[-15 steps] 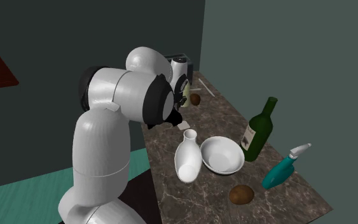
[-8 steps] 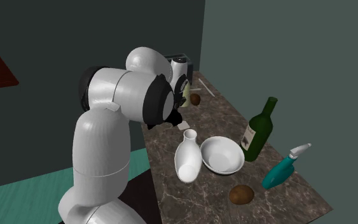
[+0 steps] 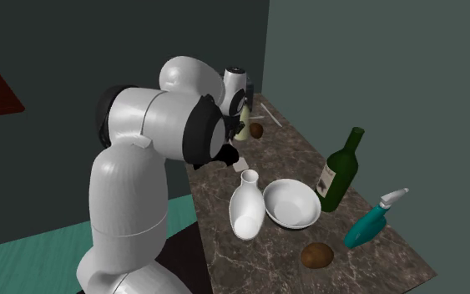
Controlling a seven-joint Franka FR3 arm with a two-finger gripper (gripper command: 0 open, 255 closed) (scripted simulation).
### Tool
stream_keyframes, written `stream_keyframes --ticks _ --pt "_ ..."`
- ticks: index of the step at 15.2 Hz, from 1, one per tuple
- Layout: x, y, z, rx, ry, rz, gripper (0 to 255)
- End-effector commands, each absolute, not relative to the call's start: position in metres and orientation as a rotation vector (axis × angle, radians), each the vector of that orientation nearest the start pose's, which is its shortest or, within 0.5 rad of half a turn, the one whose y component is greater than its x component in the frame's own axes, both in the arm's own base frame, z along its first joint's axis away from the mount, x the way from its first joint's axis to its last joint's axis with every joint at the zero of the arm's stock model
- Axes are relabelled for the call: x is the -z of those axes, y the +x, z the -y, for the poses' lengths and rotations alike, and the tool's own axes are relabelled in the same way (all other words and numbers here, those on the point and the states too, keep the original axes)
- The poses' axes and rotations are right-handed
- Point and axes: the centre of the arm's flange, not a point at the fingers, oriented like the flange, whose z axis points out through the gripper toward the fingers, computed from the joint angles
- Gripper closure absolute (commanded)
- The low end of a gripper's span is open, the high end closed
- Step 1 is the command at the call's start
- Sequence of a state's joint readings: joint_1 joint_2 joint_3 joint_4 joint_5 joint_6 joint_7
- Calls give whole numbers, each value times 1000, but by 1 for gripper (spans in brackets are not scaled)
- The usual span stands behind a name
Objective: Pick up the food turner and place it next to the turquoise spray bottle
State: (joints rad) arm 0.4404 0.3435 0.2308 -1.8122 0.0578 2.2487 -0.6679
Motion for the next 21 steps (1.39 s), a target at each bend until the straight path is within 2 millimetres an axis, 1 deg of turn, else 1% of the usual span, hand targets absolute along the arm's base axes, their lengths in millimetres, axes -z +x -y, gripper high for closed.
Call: stream_keyframes --ticks 1,21 --pt "-377 513 -395 152 -2410 1810 255" --pt "-483 513 -395 152 -2410 1810 255"
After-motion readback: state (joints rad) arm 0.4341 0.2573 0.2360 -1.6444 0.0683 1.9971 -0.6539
